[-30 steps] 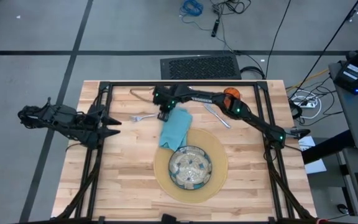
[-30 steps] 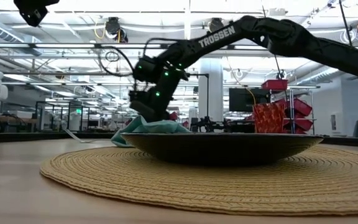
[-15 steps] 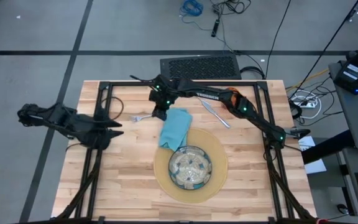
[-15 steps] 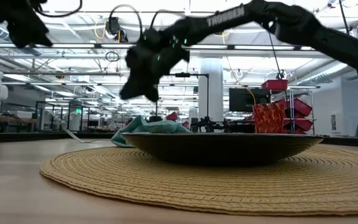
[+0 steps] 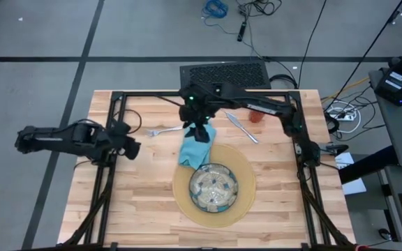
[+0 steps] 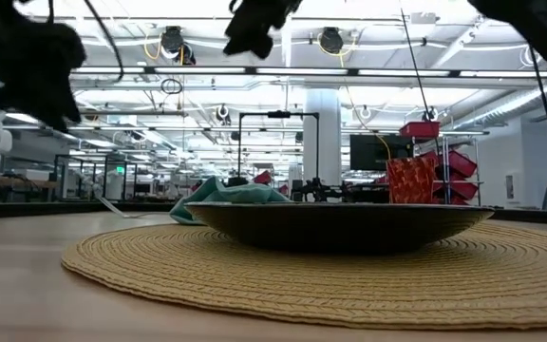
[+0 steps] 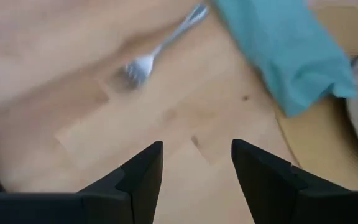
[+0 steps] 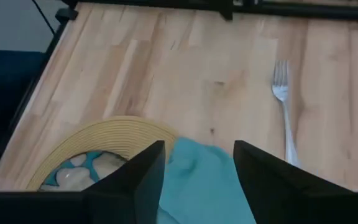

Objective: Set table place
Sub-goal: Move the silver fork to the top center of the table

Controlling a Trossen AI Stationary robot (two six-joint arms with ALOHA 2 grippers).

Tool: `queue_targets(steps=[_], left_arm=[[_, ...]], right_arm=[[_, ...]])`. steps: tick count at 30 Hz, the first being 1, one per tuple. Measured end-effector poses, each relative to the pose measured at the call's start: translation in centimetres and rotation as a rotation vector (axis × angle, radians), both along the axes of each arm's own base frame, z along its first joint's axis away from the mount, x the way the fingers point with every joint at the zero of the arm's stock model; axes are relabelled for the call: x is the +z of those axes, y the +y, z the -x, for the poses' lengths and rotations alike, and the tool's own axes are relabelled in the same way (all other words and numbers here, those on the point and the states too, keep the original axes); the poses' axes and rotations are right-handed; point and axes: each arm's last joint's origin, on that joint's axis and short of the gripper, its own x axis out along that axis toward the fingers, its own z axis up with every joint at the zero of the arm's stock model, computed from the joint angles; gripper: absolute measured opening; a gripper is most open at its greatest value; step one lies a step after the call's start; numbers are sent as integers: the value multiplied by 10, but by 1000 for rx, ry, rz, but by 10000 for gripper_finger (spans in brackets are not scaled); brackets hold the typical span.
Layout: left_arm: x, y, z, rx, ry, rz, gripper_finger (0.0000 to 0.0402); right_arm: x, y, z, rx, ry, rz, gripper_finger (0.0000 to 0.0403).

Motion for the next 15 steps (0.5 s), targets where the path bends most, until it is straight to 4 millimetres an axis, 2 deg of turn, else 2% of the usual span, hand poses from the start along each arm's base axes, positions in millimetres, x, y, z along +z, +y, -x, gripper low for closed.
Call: queue_targets(steps=[4, 7, 11, 15], left_arm=[[-27, 4, 2, 103, -17, 111, 180], [-38, 8, 1, 170, -65, 122, 180], [-50, 17, -3, 253, -117, 118, 180], [-71, 25, -3, 311, -98, 162, 180]], right_arm=[[18, 18, 15, 11, 12, 47, 180], [26, 32, 25, 13, 40, 97, 179], [24, 46, 32, 18, 117, 140, 179], [21, 64, 36, 22, 191, 198, 178]])
